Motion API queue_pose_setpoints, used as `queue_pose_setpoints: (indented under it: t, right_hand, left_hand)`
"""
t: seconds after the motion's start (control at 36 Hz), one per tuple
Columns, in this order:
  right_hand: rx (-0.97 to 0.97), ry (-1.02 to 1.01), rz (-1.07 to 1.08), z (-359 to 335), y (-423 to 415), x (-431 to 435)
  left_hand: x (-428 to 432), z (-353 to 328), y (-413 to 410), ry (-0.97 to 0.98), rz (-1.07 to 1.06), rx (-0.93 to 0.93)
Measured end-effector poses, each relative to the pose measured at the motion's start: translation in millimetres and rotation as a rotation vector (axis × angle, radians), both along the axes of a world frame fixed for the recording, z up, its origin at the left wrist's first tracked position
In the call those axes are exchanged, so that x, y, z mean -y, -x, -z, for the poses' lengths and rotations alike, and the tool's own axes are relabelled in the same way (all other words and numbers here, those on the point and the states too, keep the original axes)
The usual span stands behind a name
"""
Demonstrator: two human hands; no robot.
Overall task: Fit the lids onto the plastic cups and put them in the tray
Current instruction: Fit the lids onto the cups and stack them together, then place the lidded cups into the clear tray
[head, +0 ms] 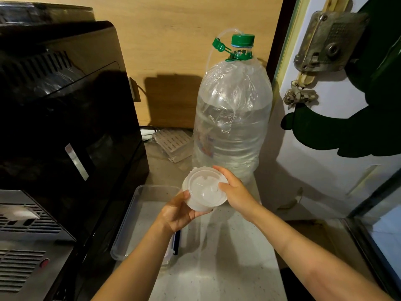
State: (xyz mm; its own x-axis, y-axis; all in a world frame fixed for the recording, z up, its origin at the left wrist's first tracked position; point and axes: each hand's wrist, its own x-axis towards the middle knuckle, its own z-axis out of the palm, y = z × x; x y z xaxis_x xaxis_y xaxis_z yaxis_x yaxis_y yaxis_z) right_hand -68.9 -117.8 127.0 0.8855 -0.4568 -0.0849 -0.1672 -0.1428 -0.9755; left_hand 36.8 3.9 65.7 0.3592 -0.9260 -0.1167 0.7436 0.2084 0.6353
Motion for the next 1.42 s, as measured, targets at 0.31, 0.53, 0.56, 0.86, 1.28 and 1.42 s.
queue_pose_setpoints:
  t: [0.31,0.53,0.56,0.86,1.28,1.42]
  right_hand:
    - [-0.028,0.023,-0.028,9.3,-3.4,-4.8]
    - [-0.017,0.125,-0.026,12.9,-3.0,-9.4]
    - [-0.02,0.142,-0.027,13.0,-3.2,-9.4]
    - [-0.106,0.201,-0.063,27.1,-6.1,-10.3]
    - [-0.134,0.249,-0.134,44.0,-37.9,-27.2]
    - [-0.135,0.079,-0.217,33.8,-60.4,-38.4]
  left_hand:
    - [-1.3,-4.1,3.5,0.065,0.046,0.042]
    - [-1.7,-4.5,3.5,0.082,0.048,0.066]
    - [-2.0,-4.2,3.2,0.086,0.052,0.072]
    - [-7.0,-5.2,6.3,-0.022,0.061,0.185]
    - [-40.0,-7.2,-7.3,-0.219,-0.056,0.447]
    - [-64.9,-19.9,-16.1,-0.372,-0.127,0.727]
